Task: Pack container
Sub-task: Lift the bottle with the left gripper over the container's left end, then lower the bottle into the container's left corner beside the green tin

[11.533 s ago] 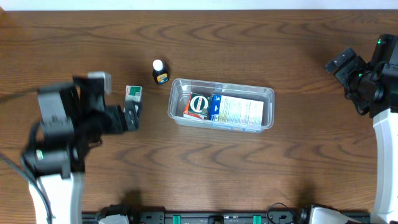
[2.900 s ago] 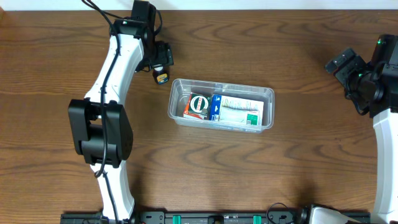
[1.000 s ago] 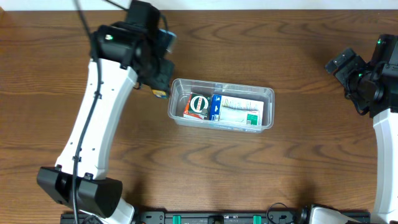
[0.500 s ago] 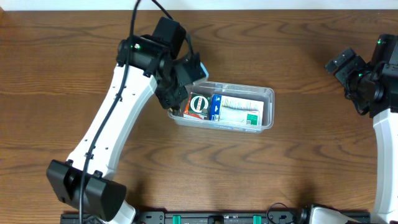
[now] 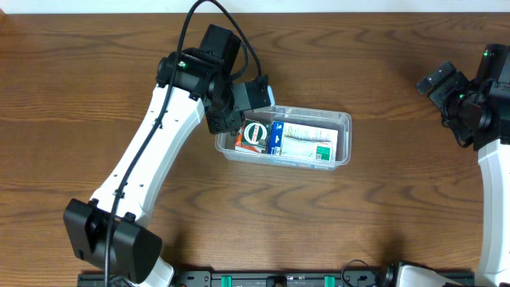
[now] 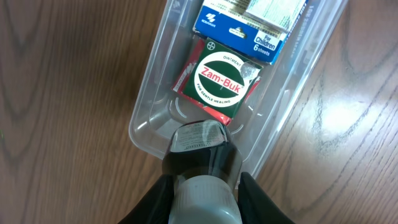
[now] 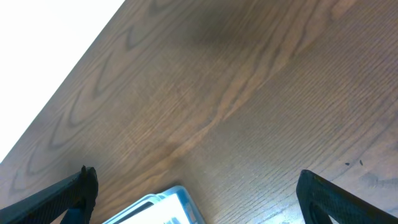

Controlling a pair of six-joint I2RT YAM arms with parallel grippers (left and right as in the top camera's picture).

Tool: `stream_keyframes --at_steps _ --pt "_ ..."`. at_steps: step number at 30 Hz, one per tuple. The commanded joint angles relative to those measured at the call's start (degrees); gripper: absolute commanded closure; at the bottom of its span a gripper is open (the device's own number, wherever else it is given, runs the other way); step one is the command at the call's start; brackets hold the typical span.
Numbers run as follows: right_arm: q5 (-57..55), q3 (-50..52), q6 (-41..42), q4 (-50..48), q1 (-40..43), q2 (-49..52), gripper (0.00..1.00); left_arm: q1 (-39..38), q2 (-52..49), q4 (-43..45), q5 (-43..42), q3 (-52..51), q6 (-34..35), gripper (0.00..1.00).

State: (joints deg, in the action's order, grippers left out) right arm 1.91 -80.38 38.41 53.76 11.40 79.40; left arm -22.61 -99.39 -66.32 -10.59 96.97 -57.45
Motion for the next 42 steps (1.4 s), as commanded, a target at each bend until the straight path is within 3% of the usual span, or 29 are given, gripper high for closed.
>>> stream_keyframes --at_steps 1,8,19,28,42 --pt "-0.39 -0.07 0.52 0.00 0.33 0.11 0.01 -0.24 0.11 0.02 -1.03 -0.72 -2.73 0.87" --pt "-0.39 -0.07 0.52 0.00 0.33 0.11 0.01 -0.24 -0.98 0.07 -4.22 -2.86 -9.81 0.87" --pt "-0.39 -0.07 0.52 0.00 0.33 0.11 0.01 -0.17 -5.14 1.40 -3.72 -2.99 -12.46 0.87" --pt "-0.37 -0.07 0.52 0.00 0.31 0.11 0.01 -0.17 -9.40 2.78 1.90 -2.99 -14.36 0.88" --pt "-0.39 -0.07 0.52 0.02 0.33 0.11 0.01 -0.20 -9.60 4.35 2.71 -2.99 -15.19 0.88"
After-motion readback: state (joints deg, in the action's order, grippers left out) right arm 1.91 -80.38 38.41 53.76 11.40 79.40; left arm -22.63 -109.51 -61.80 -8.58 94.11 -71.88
